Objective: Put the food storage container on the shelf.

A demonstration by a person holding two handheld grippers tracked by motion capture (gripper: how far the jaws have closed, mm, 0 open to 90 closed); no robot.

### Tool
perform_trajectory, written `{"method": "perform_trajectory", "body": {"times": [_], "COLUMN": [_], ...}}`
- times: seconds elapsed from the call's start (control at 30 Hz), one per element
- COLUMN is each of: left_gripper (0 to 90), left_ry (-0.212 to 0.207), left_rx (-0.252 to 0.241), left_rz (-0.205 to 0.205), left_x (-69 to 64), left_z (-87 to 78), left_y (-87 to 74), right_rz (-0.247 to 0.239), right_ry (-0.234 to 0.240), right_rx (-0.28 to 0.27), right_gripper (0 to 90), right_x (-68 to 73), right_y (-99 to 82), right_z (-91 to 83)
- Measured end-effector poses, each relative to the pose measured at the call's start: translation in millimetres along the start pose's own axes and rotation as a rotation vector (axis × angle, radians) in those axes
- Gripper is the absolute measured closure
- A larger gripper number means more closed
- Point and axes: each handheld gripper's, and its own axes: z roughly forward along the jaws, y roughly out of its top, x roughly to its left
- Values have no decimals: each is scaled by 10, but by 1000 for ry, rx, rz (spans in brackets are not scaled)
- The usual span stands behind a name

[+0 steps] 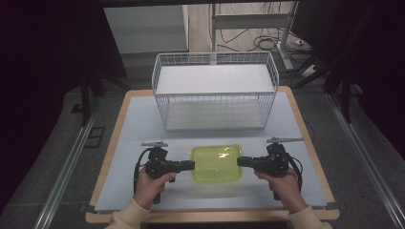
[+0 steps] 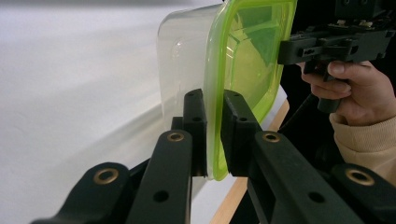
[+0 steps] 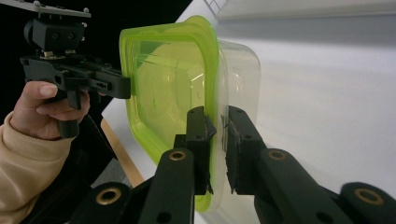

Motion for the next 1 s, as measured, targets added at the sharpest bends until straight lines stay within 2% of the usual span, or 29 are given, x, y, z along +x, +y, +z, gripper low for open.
{"method": "perform_trajectory", "body": {"times": [0.3, 0.63, 1.0], "left_gripper": [811, 811, 811], "left_ry": [10, 2, 5], "left_rx": [0, -13, -14], "left_rz": [11, 18, 27], "left_x": [-75, -91, -108], "left_z": [-53, -103, -142], "left_y": [160, 312, 451], "right_rz": [1, -29, -25], "right_ry": [-7, -26, -26], "right_rx": [-28, -42, -45], "right_gripper": [805, 806, 806], "right_x": [56, 143, 163], "right_y": [79, 250, 385], "right_z": [-49, -98, -113]}}
